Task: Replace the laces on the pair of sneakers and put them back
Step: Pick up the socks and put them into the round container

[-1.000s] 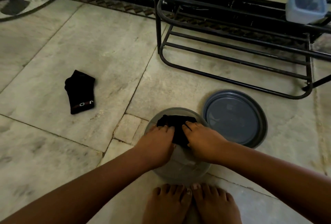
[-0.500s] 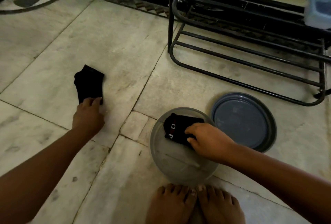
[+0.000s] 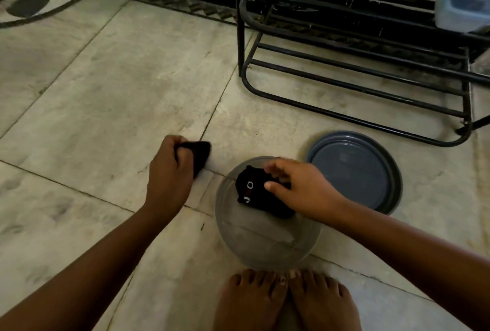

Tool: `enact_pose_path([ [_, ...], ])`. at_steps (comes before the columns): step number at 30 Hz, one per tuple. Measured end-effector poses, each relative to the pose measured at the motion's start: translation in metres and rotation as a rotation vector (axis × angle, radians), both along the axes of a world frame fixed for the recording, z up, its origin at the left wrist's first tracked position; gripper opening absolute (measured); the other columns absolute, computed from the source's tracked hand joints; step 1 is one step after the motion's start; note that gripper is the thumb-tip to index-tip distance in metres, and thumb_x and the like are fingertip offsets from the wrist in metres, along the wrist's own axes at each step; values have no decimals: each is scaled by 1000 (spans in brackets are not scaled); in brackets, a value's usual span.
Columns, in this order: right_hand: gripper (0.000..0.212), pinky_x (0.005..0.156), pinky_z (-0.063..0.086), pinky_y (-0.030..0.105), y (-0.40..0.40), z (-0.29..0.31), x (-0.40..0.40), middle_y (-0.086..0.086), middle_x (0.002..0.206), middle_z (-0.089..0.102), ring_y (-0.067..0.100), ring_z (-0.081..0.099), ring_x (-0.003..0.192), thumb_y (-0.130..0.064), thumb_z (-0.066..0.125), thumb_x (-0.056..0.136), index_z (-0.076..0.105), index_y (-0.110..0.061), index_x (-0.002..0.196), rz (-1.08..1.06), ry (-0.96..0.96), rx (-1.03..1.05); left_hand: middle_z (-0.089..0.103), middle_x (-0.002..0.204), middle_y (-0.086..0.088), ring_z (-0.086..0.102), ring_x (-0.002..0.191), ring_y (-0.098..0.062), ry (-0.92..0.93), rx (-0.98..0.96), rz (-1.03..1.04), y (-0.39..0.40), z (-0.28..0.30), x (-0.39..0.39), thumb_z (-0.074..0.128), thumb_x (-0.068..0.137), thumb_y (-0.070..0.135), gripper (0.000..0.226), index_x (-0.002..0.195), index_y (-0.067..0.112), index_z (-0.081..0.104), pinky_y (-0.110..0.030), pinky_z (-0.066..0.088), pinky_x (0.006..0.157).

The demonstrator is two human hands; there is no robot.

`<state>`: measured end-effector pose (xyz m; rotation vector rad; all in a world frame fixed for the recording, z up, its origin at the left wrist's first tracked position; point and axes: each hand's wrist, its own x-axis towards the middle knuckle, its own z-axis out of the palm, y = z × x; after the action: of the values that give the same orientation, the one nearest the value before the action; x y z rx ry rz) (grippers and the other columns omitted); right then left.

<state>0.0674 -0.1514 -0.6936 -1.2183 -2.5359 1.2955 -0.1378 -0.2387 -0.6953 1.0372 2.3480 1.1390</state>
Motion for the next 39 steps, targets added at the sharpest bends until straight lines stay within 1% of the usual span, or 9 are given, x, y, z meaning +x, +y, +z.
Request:
enact_pose_path([
  [4,75,106,40,28,13,18,-7,-13,141,44,4,42,128,-31,75,73,38,-28,139,-223,369,-483,58,82,-5,57,78,-23,-564,201,-91,20,37,18,34,93,14,31,81,25,60,-36,50,65],
  [8,62,100,45,29,19,29,-5,-1,131,56,11,53,121,-14,75,74,50,-20,130,-136,494,-821,52,89,3,66,68,-17,-543,-352,-456,-66,-30,84,42,73,29,28,74,32,70,-29,56,56],
  [9,54,95,49,29,17,30,-3,5,122,62,15,59,112,-9,73,74,55,-13,125,-112,485,-856,54,88,2,67,62,-18,-278,-400,-473,-92,-70,104,42,71,33,30,73,31,72,-32,54,51],
  [15,16,80,49,30,1,26,3,19,94,61,25,58,88,0,61,87,62,4,102,-8,305,-680,70,76,10,66,57,-20,289,-500,-799,-118,-105,128,45,72,38,28,80,32,72,-30,48,46],
  [22,10,50,44,20,2,32,11,4,67,52,10,50,53,-9,50,94,58,-11,88,-300,363,-799,68,74,10,64,55,-19,234,-417,-731,-108,-113,109,50,71,37,21,82,29,65,-31,47,45],
  [26,66,79,51,28,-4,40,14,-11,110,53,5,55,91,-69,59,69,46,-27,118,159,-134,-90,69,74,9,63,55,-20,253,-335,-659,-100,-112,102,51,73,35,20,91,27,54,-29,44,45],
  [29,51,74,50,30,-13,33,12,-9,119,43,11,53,90,-50,55,85,41,-26,127,287,-211,295,69,76,9,64,56,-21,330,-356,-686,-103,-112,104,51,73,35,21,92,27,54,-29,44,44],
  [33,28,73,44,16,-2,32,26,-9,105,46,4,48,87,-10,49,88,58,-19,112,166,-18,-4,69,77,9,65,57,-21,481,-383,-778,-118,-108,127,49,73,36,23,85,28,67,-30,45,45],
  [39,23,67,53,23,17,20,55,-3,76,67,4,62,69,-1,57,86,69,-20,85,-129,4,-211,66,74,8,62,55,-21,494,-437,-841,-122,-105,139,49,76,36,21,83,28,67,-30,44,45],
])
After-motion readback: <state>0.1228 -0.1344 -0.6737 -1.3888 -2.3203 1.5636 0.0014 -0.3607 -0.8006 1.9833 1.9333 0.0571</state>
